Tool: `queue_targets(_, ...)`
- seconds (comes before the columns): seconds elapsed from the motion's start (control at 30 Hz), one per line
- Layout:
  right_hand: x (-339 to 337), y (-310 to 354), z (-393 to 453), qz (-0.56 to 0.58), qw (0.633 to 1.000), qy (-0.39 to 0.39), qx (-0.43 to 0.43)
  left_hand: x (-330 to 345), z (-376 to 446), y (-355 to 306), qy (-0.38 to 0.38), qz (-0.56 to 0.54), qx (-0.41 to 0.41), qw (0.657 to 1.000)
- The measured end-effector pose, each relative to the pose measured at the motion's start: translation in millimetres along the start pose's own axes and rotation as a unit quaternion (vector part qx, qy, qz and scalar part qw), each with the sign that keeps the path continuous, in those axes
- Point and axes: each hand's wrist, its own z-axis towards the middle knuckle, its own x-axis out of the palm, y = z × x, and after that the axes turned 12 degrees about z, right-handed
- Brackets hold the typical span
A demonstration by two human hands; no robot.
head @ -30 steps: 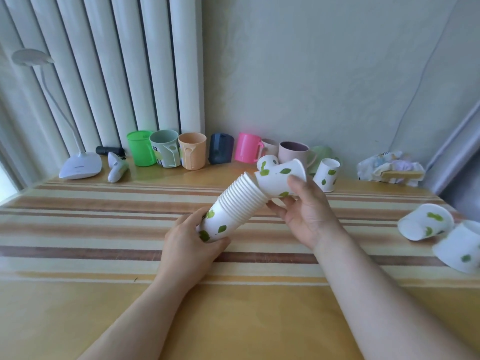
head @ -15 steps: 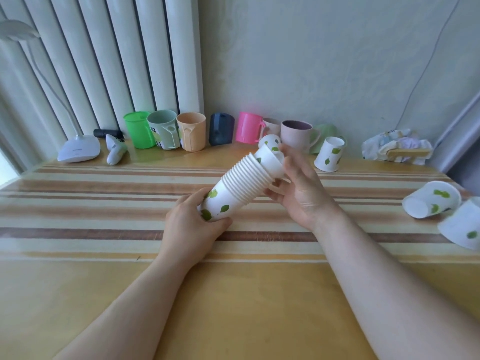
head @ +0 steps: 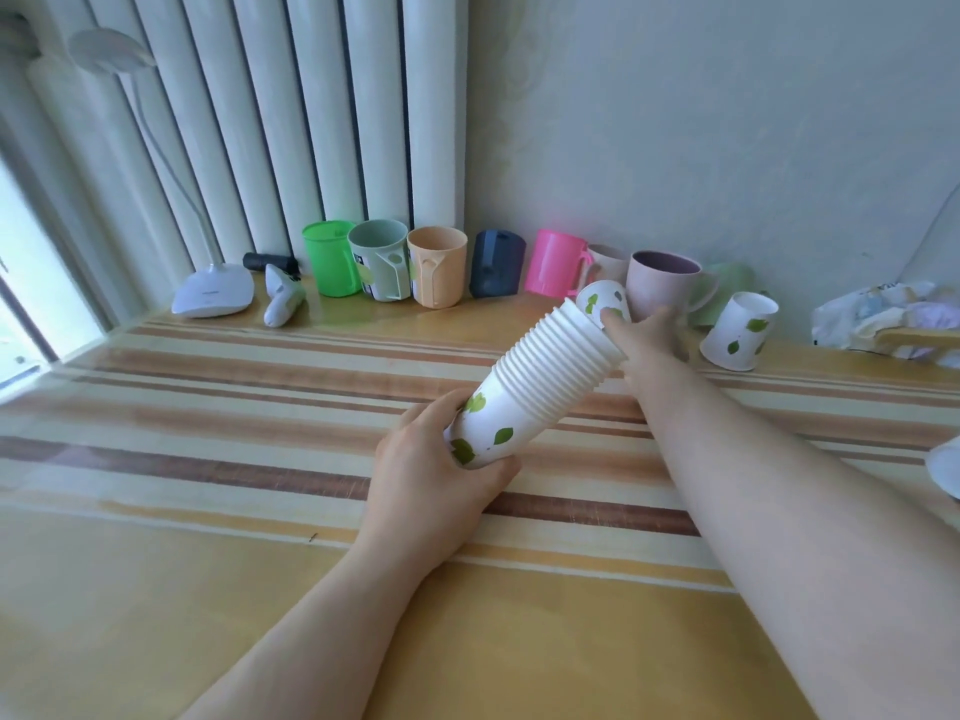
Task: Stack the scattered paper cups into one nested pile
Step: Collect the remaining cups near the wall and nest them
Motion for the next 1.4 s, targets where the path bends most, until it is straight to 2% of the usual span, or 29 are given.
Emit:
queue_targets(0.17, 5.9, -15.9, 9.4, -0.056, 0.998, 0.038, -0.02, 1.4, 0.6, -0.8, 0.004, 0.005, 0.003, 1.0)
queue_targets(0.3, -12.2, -12.7, -8.5, -0.051, 0.994, 0.073, -0.06, 0.7, 0.0, -1.7, 0.004, 0.002, 0.005, 1.0)
queue_targets(0.4, -31.8, -22.7, -7.1, -0.107, 0.987, 0.105, -0.063, 1.1, 0.8, -3.1, 0.002, 0.007, 0.005, 1.0)
queue_targets(0.47, -50.6, -23.9, -19.1, -0.105, 0.985, 0.118, -0.063, 0.9, 0.8, -4.0, 0.005, 0.007, 0.003, 1.0)
queue_targets(0.53, -72.3, -19.5, -47.3, -0.063, 0.988, 0.131, -0.059, 0.3, -0.5, -4.2, 0.009, 0.007, 0.001, 1.0)
queue_targets(0.63, -100.6, -24.6, -73.9, 0.078, 0.981, 0.161, -0.071, 0.3, -1.1, -3.1, 0.01, 0.01, -0.002, 1.0)
queue_targets(0.7, -117.4, -26.9, -88.6, 0.197, 0.963, 0.172, -0.061, 0.3, -1.5, -3.4, 0.012, 0.005, -0.003, 1.0)
queue_targets(0.77, -130.3, -27.0, -100.6, 0.297, 0.939, 0.172, -0.01, 0.8, -1.8, -3.5, 0.013, 0.006, 0.0, 1.0)
queue_targets(0.93, -145.1, -12.1, -118.1, 0.382, 0.913, 0.133, 0.044, 0.3, -1.5, -5.5, 0.031, 0.023, 0.016, 0.999)
queue_targets(1.03, -145.7, -10.8, -124.5, 0.453, 0.877, 0.152, 0.044, -2.1, -2.9, -8.0, 0.033, 0.036, 0.034, 0.998)
queue_targets(1.1, -143.0, -11.2, -133.5, 0.474, 0.86, 0.183, 0.05, -2.4, -3.6, -8.6, 0.032, 0.041, 0.044, 0.998)
queue_targets(1.2, -136.9, -10.6, -143.0, 0.467, 0.855, 0.222, 0.041, -1.7, -4.0, -8.2, 0.033, 0.045, 0.056, 0.997)
queue_targets(1.4, -128.9, -9.9, -154.1, 0.389, 0.878, 0.28, -0.009, -2.1, -5.2, -8.2, 0.032, 0.052, 0.076, 0.995)
